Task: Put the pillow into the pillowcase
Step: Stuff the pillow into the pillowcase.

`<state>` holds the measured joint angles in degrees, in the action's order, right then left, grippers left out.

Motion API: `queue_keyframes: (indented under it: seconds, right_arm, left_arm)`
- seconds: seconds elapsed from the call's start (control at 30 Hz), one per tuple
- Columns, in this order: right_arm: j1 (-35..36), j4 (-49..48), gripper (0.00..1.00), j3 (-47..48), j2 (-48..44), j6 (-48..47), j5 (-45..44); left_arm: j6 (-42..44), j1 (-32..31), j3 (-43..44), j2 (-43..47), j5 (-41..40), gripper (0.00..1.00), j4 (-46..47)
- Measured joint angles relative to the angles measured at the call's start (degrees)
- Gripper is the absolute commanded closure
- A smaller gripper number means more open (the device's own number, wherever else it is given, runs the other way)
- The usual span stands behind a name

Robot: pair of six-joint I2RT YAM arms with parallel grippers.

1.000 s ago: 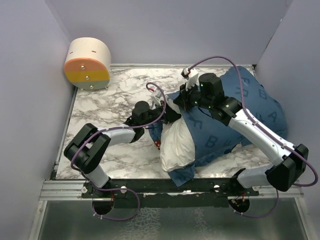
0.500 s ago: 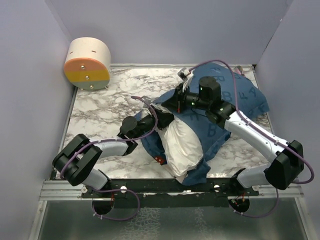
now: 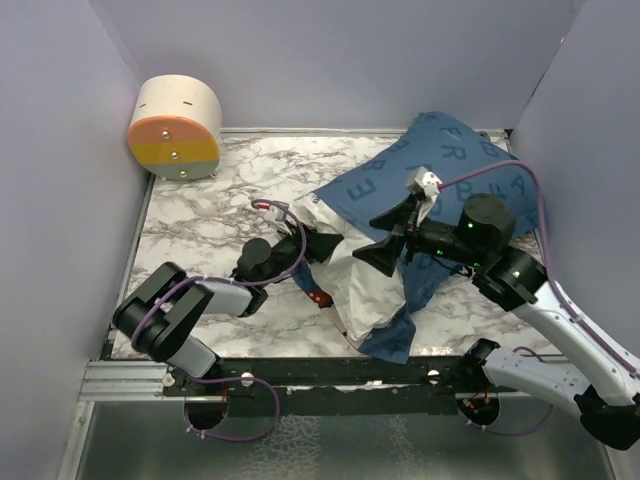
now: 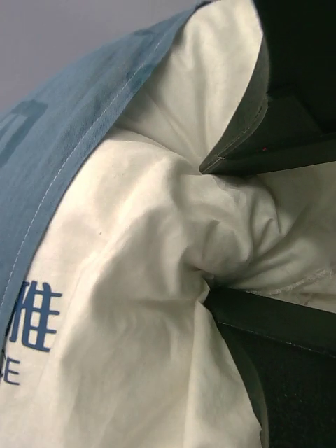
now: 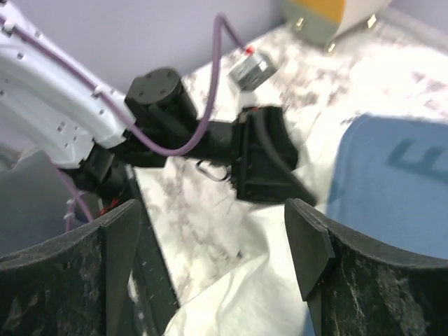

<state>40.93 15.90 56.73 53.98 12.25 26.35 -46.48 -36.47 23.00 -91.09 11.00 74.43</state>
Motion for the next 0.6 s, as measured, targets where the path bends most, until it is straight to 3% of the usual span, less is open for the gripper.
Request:
queue_keyframes:
  seconds: [0.2,0.37,0.5,0.6]
  right_arm:
    - [0.00,6.64,0.16,5.11,-5.20,-4.76,-10.84]
    - [0.00,12.74,0.17,1.86,-3.89,-5.38,-21.38]
    - [-0.11,16.90,0.19,-1.57,-2.23,-5.03,-27.82]
    - [-0.04,17.46,0.39,-1.68,-1.16,-5.03,-30.82]
  left_arm:
    - [2.34,0.02,0.17,18.34,0.68,0.21,-24.44]
    - [5.31,0.02,0.72,34.97,0.96,0.06,-48.24]
    - [5.22,0.02,0.39,48.09,1.03,0.02,-62.01]
    - [2.97,-0.02,-0.61,55.08,1.97,0.01,-65.44]
